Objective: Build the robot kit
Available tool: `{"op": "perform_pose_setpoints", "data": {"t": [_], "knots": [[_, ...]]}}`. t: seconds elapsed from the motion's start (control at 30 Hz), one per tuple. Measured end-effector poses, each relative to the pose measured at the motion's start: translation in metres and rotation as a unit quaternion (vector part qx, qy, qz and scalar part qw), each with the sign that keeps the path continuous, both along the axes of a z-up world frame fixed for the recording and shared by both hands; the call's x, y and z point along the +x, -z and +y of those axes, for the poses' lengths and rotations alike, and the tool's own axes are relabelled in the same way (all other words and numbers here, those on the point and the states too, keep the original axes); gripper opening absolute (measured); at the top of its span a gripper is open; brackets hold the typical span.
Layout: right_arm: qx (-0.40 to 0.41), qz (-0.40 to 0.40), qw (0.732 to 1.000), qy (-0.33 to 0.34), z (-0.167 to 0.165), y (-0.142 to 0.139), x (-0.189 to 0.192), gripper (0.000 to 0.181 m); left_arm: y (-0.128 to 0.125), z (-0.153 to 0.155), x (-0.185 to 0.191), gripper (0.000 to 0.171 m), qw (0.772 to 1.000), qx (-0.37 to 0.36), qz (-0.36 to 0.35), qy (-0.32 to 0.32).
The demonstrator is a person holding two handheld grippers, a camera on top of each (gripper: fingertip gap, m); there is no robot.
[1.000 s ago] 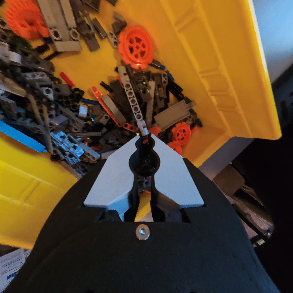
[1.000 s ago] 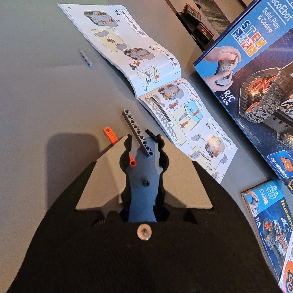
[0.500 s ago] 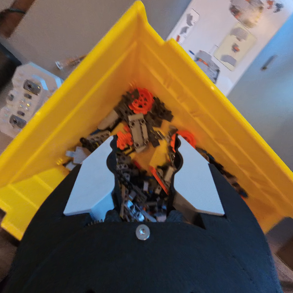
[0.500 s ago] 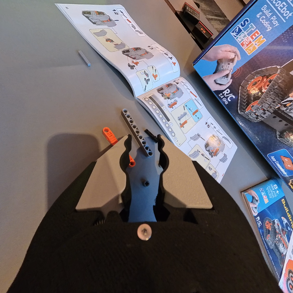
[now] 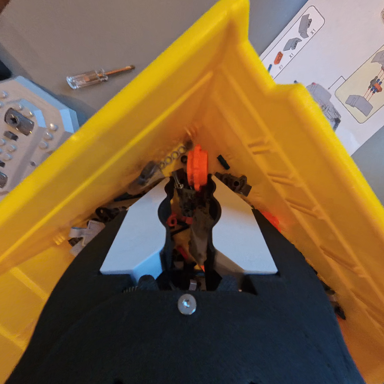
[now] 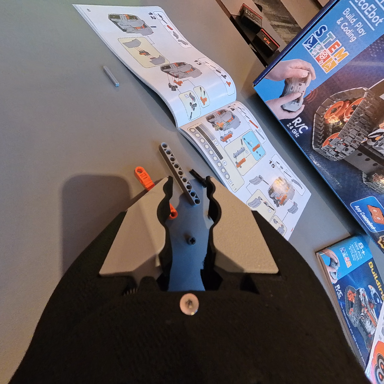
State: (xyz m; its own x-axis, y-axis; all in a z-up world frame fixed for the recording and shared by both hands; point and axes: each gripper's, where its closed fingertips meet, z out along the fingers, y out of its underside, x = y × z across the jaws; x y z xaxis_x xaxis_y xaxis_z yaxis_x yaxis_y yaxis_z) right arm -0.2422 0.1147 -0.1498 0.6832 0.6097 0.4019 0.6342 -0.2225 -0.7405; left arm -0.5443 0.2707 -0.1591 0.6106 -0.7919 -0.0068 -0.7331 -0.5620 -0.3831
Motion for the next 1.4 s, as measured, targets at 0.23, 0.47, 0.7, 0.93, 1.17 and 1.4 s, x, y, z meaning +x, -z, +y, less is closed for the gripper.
{"op": "perform_pose_setpoints", "data": {"t": [0.23,0.47,0.7,0.93,1.17,1.4], "knots": [[0.000,0.000,1.000,-0.002,0.000,0.000,0.000,0.030,-0.002,-0.027,-0.032,0.029,0.999,-0.050,-0.005,-0.020],[0.000,0.000,1.000,-0.001,0.000,0.000,0.000,0.030,-0.018,-0.070,-0.050,0.024,0.996,-0.085,-0.020,-0.010],[0.000,0.000,1.000,-0.001,0.000,0.000,0.000,0.030,-0.017,-0.118,-0.056,0.024,0.990,-0.138,-0.038,0.013],[-0.001,0.001,1.000,0.002,0.000,0.000,0.000,0.030,-0.039,-0.077,-0.046,0.063,0.995,-0.051,-0.082,-0.002],[-0.001,0.001,1.000,0.002,0.000,0.000,0.000,0.030,-0.027,0.015,-0.059,0.053,0.999,0.043,0.001,-0.023],[-0.002,0.001,1.000,0.001,0.000,0.000,0.000,0.030,-0.001,0.028,-0.060,0.052,0.998,-0.002,0.037,-0.054]]}}
